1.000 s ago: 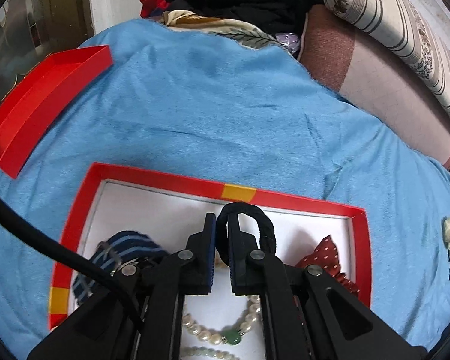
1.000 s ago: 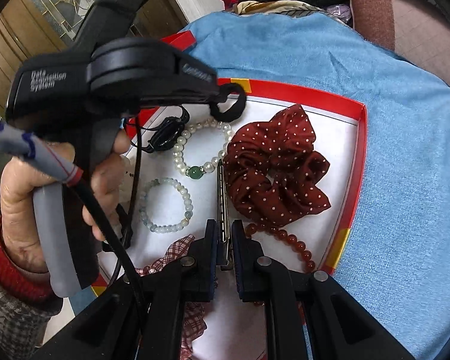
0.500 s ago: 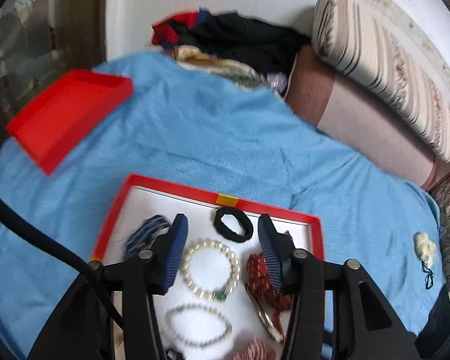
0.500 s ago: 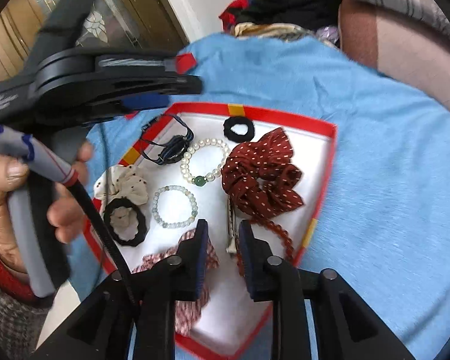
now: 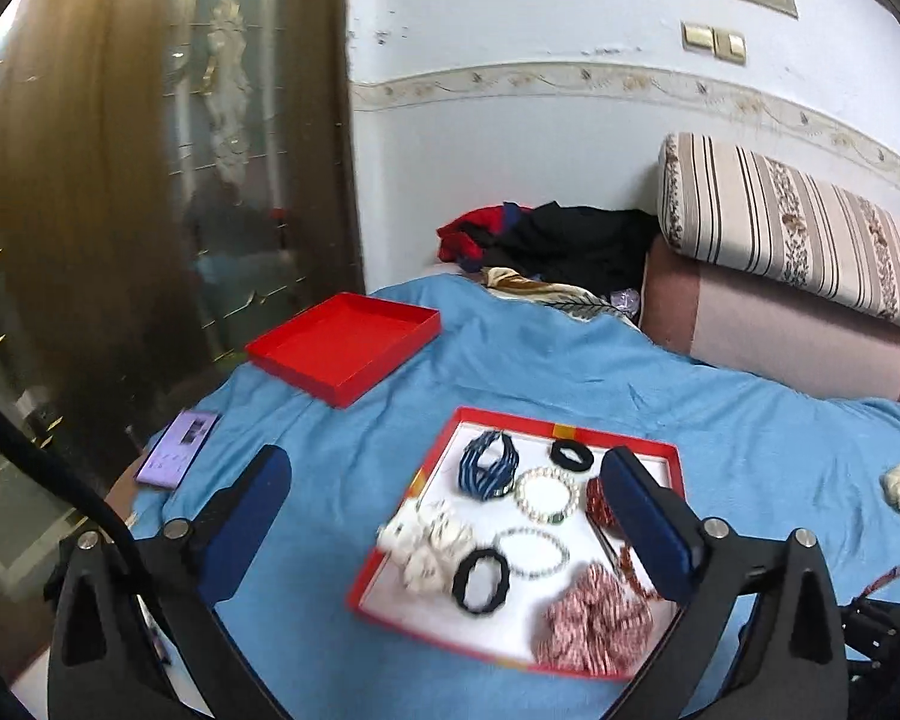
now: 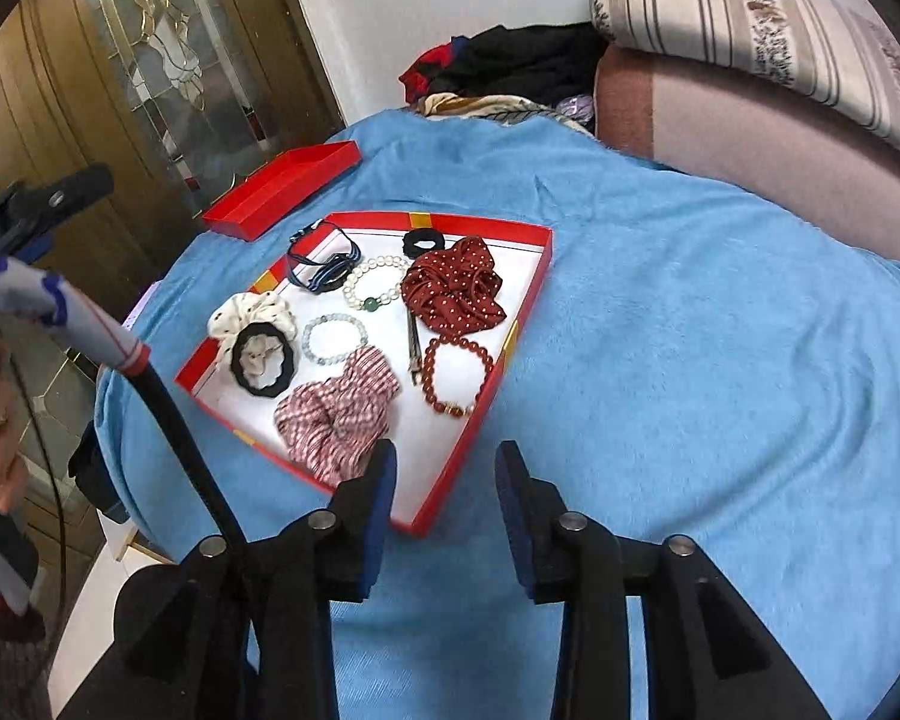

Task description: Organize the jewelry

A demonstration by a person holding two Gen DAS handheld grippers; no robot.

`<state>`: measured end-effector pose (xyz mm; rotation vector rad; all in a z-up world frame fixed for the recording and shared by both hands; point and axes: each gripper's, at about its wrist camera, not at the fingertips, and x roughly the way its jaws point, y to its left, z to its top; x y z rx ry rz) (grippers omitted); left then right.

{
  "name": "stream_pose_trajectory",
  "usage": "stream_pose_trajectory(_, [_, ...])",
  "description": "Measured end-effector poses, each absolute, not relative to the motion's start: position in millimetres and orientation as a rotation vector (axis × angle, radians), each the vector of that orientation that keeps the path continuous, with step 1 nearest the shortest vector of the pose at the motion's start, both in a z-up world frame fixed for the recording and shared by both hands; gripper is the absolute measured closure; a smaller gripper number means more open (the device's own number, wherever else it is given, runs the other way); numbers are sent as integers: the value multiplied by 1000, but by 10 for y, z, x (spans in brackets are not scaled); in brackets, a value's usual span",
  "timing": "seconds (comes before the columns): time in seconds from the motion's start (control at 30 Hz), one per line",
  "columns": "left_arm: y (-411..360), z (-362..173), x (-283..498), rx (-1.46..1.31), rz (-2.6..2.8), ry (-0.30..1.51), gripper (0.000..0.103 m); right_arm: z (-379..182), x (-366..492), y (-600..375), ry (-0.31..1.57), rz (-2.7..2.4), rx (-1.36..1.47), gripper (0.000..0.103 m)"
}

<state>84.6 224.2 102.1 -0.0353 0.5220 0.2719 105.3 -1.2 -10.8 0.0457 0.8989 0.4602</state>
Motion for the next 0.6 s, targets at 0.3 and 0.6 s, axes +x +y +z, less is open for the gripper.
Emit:
stream_pose_trajectory(0.3, [2035,1000,199,24,334,532,0,-82,631,64,874,403,13,55])
stream_pose_trajectory(0.6, [1983,832,-97,-28,355,559,0,-88,490,78,858,322,2,40])
